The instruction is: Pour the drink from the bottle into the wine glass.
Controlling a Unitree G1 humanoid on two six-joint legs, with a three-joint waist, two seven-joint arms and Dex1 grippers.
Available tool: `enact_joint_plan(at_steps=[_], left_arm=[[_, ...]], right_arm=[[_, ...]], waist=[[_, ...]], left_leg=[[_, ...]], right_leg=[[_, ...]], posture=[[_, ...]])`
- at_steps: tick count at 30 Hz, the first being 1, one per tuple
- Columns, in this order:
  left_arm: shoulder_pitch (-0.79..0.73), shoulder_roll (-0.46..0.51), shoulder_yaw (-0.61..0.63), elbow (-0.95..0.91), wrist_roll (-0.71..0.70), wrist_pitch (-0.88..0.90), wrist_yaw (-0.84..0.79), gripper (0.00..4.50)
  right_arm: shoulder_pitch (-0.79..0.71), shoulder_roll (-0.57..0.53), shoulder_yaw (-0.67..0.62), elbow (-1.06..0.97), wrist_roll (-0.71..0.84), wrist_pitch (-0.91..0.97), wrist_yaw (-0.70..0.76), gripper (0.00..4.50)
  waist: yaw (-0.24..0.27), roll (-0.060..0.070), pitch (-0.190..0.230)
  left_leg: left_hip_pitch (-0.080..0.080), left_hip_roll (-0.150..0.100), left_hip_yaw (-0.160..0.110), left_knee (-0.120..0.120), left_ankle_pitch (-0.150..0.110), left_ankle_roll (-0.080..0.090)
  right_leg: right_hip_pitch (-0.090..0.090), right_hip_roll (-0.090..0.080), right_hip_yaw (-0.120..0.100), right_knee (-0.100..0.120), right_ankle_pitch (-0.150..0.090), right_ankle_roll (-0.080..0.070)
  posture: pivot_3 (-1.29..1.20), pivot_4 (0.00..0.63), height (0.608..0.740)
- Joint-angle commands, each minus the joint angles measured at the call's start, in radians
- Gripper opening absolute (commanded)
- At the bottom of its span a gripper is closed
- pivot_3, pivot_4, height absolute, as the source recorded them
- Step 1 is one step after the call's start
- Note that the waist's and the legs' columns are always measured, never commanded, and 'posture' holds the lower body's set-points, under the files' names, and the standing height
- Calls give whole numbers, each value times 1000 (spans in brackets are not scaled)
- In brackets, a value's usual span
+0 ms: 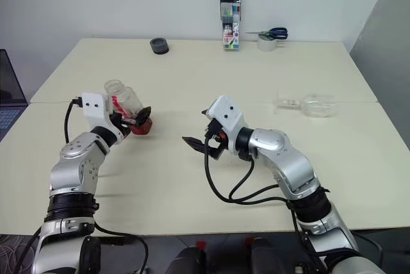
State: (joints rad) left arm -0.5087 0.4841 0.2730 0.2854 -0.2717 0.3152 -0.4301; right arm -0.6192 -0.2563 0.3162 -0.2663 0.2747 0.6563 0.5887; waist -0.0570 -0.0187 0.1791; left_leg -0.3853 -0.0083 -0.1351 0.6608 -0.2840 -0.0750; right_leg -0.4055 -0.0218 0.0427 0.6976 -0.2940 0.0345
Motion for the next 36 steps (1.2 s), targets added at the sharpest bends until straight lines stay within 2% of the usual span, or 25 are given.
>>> enact_joint_plan(at_steps=[1, 16, 25, 31, 34, 36], left_arm=[[5, 5, -5, -29, 11, -47, -2, 4476], [152, -30, -16, -45, 90, -223, 77, 4476], [248, -5, -23, -138, 82, -232, 40, 4476], [327, 8, -15, -236, 64, -220, 4, 4476], [401, 13, -55, -338, 57, -229, -57, 4476], [439, 21, -87, -401, 50, -229, -110, 4476]], right_arm=[[-11, 0, -5, -38, -3, -12, 8, 4500], [98, -60, 10, -84, -73, -63, -2, 4500], [210, -122, -37, -193, -23, 36, -3, 4500], [302, -115, -176, -286, 51, 140, -66, 4500], [345, -46, -286, -329, 93, 224, -171, 4500], [338, 34, -383, -334, 143, 344, -259, 4500]], waist=[[0, 0, 0], [2, 0, 0], [4, 0, 0], [6, 0, 0], [6, 0, 0], [8, 0, 0]], left_leg=[[0, 0, 0, 0, 0, 0], [0, 0, 0, 0, -1, 1], [0, 0, 0, 0, -1, 2], [0, 0, 0, 0, -2, 4], [0, 1, 0, -1, -2, 3], [0, 1, 0, -1, -2, 4]], right_leg=[[0, 0, 0, 0, 0, 0], [0, 0, 0, 0, 0, 0], [0, 0, 0, 0, 0, 0], [1, 0, 0, -1, 0, 0], [1, 0, 1, -1, 0, 0], [1, 0, 1, -1, 0, 0]], posture=[[0, 150, 740], [0, 150, 740], [0, 150, 740], [0, 150, 740], [0, 150, 740], [0, 150, 740]])
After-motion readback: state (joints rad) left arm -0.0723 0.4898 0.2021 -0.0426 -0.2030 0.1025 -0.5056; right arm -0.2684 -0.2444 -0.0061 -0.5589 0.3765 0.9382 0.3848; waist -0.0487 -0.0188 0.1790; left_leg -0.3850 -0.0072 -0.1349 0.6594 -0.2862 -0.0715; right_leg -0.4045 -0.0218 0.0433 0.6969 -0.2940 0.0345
